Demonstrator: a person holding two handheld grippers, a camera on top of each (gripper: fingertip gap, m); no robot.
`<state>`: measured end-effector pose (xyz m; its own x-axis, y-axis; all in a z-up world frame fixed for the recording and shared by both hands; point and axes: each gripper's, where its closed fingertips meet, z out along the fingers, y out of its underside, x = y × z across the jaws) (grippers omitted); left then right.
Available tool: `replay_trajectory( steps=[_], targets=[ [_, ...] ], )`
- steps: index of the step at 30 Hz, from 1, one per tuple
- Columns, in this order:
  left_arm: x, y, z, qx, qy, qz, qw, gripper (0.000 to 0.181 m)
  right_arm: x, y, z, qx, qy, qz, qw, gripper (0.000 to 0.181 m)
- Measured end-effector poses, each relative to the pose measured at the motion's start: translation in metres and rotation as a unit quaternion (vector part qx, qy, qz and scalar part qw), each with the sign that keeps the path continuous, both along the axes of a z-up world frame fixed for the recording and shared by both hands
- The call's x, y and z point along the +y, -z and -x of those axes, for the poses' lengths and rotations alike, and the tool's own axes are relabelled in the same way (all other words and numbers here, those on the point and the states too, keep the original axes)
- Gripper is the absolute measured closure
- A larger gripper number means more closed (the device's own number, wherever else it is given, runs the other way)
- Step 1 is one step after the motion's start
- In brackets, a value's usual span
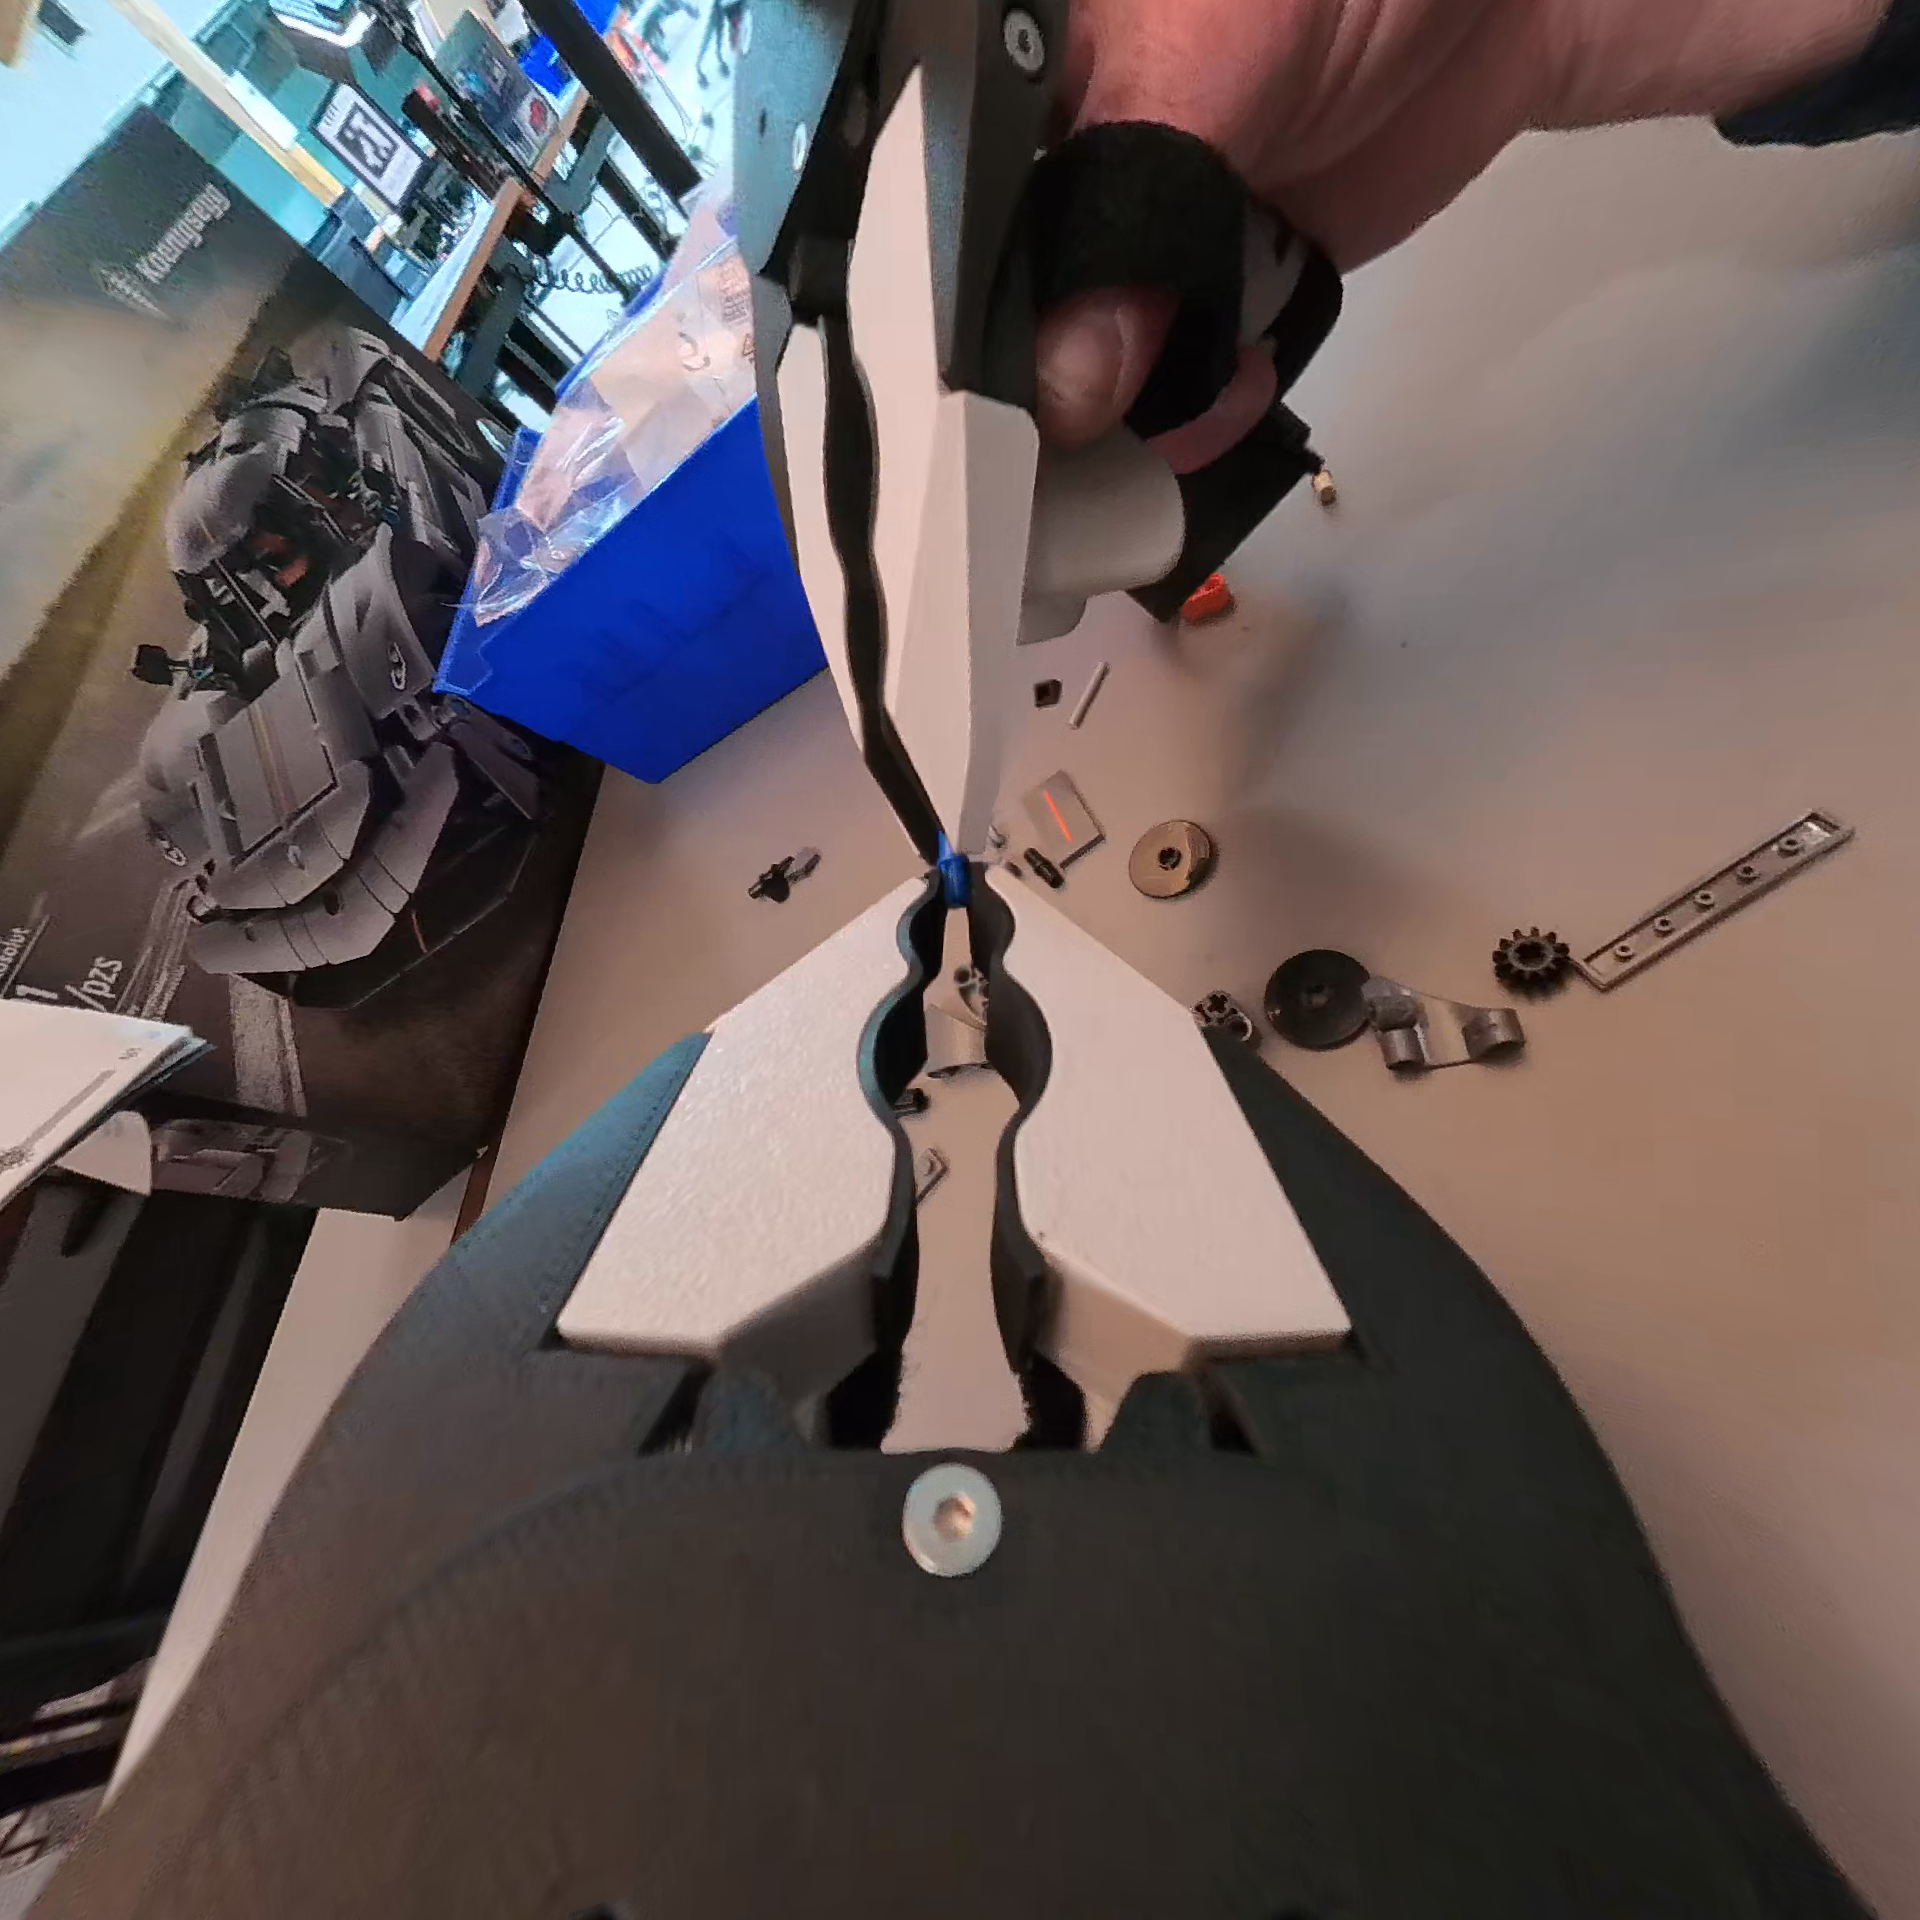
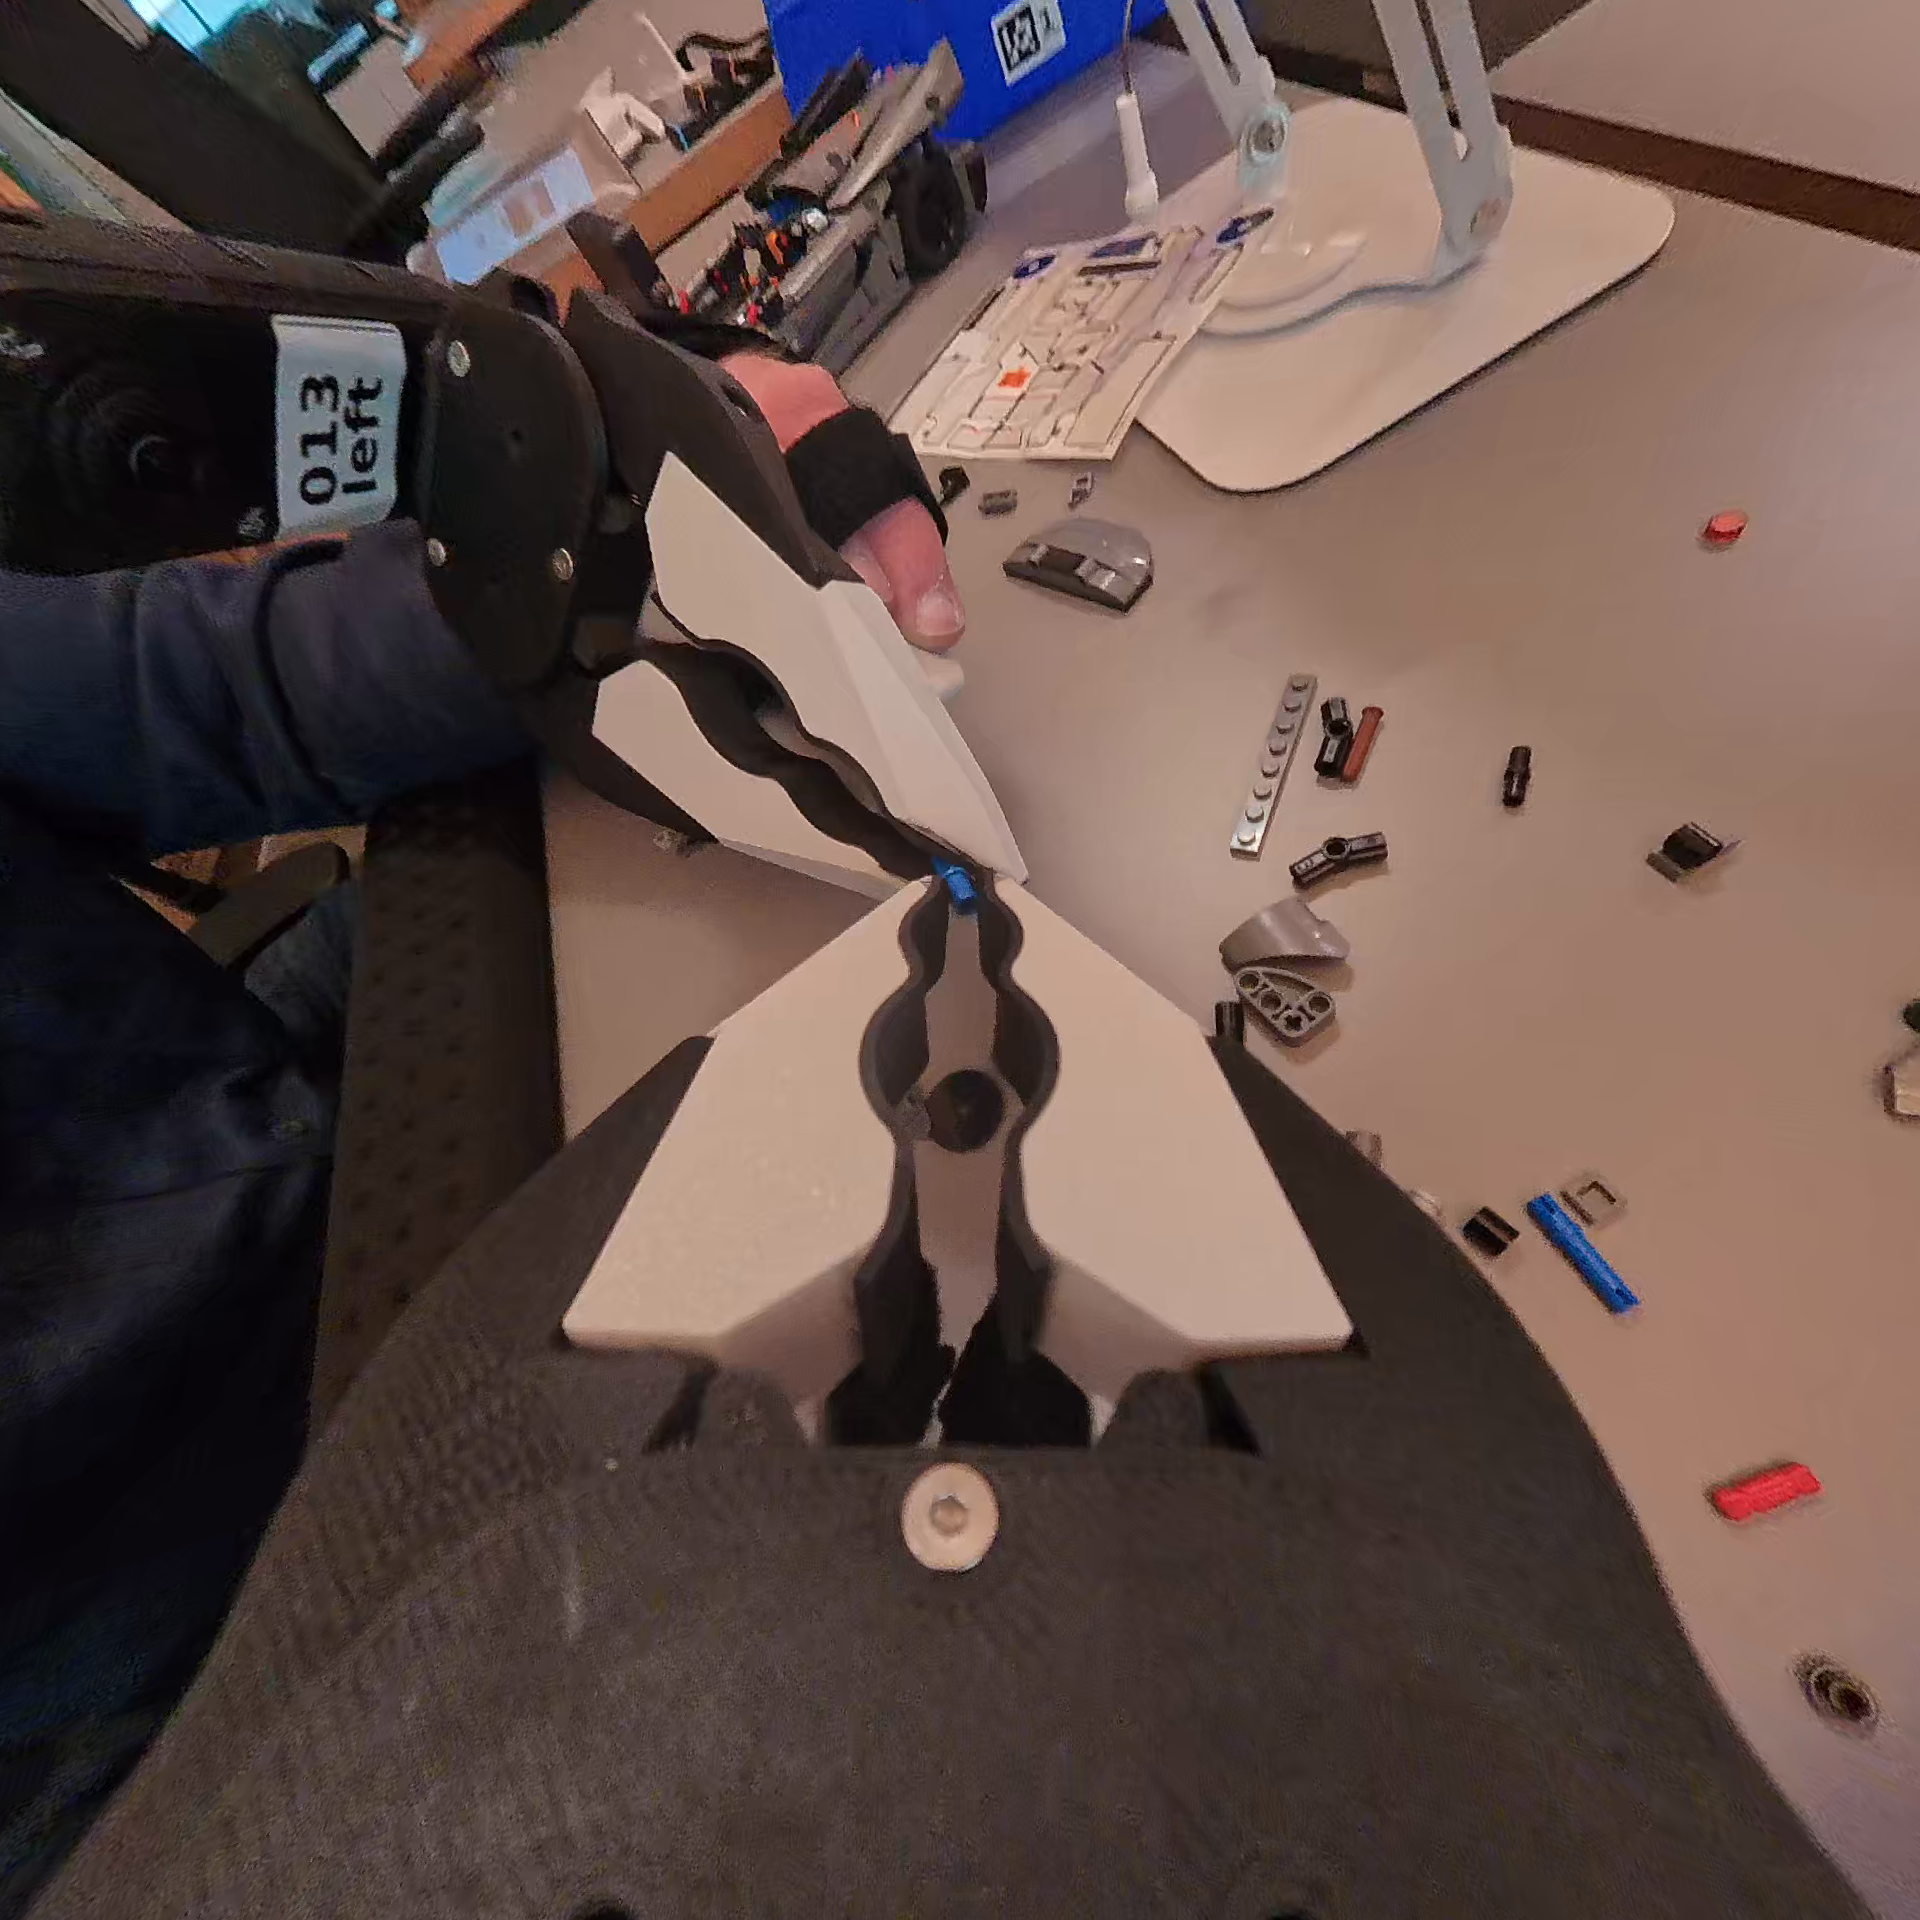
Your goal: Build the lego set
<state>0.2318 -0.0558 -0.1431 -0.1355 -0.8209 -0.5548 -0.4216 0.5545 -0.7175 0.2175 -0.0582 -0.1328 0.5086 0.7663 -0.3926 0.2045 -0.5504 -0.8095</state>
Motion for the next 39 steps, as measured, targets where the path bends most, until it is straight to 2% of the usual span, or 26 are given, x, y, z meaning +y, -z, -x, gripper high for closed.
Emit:
replay_trajectory(
  steps=[12, 20, 26, 31, 39],
  targets=[
    [0.003, 0.001, -0.001, -0.010, -0.004, 0.013, 1.000, 0.179, 0.004, -0.008, 0.000, 0.016, 0.010, -0.013, 1.000, 0.178],
    [0.006, 0.007, 0.001, 0.002, -0.003, 0.024, 1.000, 0.174, 0.007, -0.003, -0.005, -0.006, 0.022, -0.017, 1.000, 0.179],
    [0.017, 0.031, 0.008, 0.050, -0.012, 0.084, 0.995, 0.166, 0.005, 0.013, -0.015, -0.077, 0.026, -0.021, 0.996, 0.179],
    [0.016, 0.062, 0.010, 0.109, -0.016, 0.134, 0.985, 0.163, -0.003, 0.038, -0.009, -0.166, -0.015, -0.024, 0.986, 0.179],
    [0.005, 0.070, 0.011, 0.132, 0.003, 0.178, 0.975, 0.167, -0.015, 0.057, 0.002, -0.231, -0.069, -0.030, 0.970, 0.179]
  ],
)
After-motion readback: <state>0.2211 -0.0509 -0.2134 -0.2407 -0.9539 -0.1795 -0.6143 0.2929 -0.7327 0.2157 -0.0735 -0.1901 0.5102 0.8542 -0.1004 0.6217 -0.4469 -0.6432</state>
